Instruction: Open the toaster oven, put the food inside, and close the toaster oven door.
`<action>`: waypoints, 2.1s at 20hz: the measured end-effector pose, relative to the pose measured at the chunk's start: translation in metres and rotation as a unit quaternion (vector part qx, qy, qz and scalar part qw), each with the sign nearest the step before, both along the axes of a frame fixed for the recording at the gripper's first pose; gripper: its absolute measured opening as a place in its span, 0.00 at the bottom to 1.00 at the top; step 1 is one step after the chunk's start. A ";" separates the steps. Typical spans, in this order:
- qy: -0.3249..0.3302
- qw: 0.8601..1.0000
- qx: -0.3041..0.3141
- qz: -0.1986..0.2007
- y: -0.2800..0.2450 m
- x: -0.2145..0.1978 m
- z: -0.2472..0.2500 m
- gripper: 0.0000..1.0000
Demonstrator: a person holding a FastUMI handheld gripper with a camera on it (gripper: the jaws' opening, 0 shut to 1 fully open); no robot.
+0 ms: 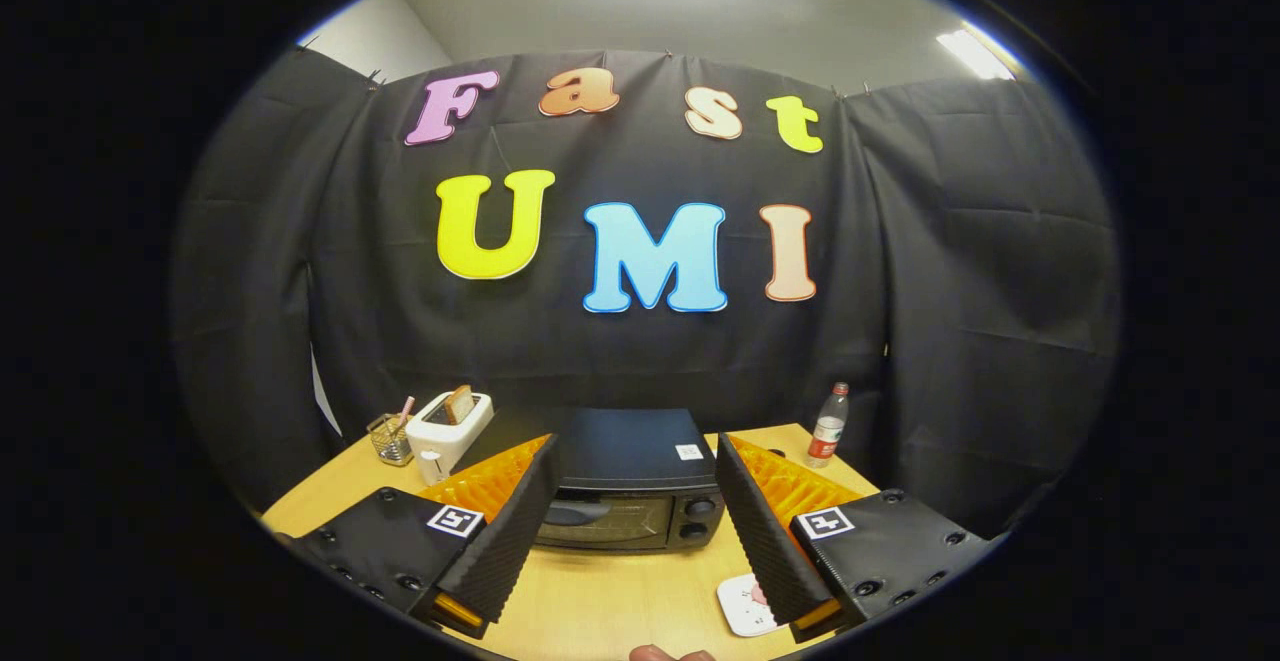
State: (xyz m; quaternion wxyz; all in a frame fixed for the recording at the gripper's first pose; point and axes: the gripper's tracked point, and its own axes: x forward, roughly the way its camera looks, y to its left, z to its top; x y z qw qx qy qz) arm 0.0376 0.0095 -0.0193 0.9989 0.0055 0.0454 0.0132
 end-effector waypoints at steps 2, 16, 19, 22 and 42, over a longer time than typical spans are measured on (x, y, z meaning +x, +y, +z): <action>0.002 1.000 -0.006 0.003 0.007 0.013 -0.001 0.98; 0.074 0.995 -0.041 0.045 0.046 0.090 -0.071 0.98; 0.089 0.994 -0.039 0.047 0.051 0.099 -0.088 0.98; 0.106 0.993 -0.036 0.048 0.057 0.111 -0.104 0.98; 0.173 0.983 -0.035 0.049 0.071 0.130 -0.156 0.98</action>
